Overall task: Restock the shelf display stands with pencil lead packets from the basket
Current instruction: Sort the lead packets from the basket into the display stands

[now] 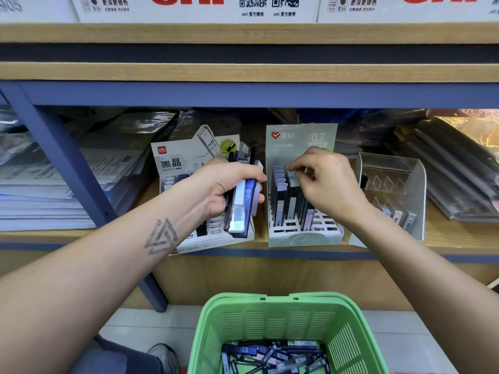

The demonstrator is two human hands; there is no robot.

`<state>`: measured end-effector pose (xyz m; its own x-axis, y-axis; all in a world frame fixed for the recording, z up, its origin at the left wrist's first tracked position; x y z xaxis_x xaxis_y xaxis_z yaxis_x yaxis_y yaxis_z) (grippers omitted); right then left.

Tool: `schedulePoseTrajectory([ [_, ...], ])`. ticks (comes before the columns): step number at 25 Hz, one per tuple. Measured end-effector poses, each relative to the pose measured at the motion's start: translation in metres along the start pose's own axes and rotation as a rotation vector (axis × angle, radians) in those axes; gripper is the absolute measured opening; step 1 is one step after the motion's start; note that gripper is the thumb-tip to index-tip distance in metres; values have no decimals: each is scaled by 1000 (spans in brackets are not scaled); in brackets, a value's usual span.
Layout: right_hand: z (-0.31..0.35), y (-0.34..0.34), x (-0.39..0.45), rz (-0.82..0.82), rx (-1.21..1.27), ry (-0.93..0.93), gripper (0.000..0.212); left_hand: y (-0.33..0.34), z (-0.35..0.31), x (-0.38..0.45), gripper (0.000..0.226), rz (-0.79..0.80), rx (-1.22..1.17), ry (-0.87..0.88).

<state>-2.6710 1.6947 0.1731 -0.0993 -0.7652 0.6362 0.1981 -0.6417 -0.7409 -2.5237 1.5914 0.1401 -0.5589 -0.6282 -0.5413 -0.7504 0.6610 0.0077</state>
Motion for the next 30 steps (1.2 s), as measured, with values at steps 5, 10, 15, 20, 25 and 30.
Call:
schedulePoseTrajectory([
  [5,22,14,-12,155,719,321,7,3,4,-3,30,-2,-65,29],
  [10,38,30,-20,263,928,409,25,1,2,-5,40,9,-130,70],
  [15,28,34,-16,196,1070,498,41,7,6,-9,25,141,-76,13],
  [20,26,35,-11,145,1135,548,40,6,8,-9,16,161,-84,-8],
  [25,41,31,-13,216,1075,554,50,-1,10,-8,14,88,-138,-18],
  [30,66,42,-25,431,1161,663,47,-19,4,-6,27,-135,-226,119],
])
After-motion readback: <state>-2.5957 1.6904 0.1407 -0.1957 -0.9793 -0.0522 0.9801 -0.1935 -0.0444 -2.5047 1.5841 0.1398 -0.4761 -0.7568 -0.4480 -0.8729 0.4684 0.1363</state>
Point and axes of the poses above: each hand's wrist, its own x-axis towards the middle knuckle, its own y-axis out of the palm, z = x × y, the point moved 7 cm from there along x, towards the middle knuckle, and after that the axes turned 10 degrees about -y, right-handed, at the moved point
